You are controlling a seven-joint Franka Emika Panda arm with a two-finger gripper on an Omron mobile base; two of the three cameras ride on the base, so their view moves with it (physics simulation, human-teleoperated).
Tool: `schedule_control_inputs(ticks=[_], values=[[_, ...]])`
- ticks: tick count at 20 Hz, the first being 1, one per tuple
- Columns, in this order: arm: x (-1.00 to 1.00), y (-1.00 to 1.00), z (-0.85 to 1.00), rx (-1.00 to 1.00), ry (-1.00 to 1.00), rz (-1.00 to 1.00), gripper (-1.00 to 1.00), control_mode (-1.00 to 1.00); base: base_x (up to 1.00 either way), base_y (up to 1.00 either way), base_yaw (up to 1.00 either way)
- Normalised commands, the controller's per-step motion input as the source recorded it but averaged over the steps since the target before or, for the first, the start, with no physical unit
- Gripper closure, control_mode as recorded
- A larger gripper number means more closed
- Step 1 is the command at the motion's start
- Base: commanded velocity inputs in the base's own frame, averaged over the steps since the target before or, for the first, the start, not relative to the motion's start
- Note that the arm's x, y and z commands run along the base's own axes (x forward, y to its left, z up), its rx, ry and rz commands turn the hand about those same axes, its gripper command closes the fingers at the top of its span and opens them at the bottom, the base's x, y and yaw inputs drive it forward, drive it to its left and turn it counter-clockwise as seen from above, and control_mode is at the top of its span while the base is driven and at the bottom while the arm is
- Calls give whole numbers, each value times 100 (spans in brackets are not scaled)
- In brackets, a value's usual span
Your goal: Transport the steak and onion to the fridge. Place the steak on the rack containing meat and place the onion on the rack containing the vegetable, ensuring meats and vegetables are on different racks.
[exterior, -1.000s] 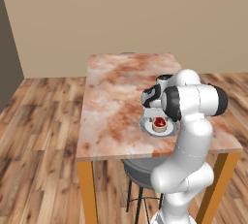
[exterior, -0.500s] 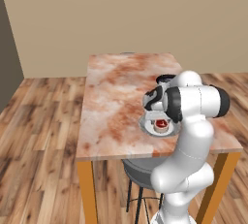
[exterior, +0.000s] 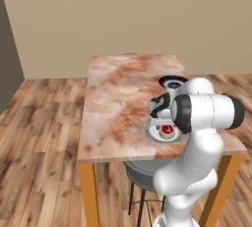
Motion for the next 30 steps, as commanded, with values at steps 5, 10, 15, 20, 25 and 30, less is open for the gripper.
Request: schedule_control_inputs(ticks=[5,10,15,20,25,30], values=[[-34,1,36,0,-5,0,100,-100,0,0,0],[-21,0,93,-1,-1,-1,100,-100,0,0,0],[-13,0,97,-3,2,-3,100,-100,0,0,0],[-35,3,84,-1,-1,-4,100,-100,0,0,0],[-83,0,31,0,-38,0,100,-100,0,0,0],[-54,0,36,2,-34,0,100,-100,0,0,0]])
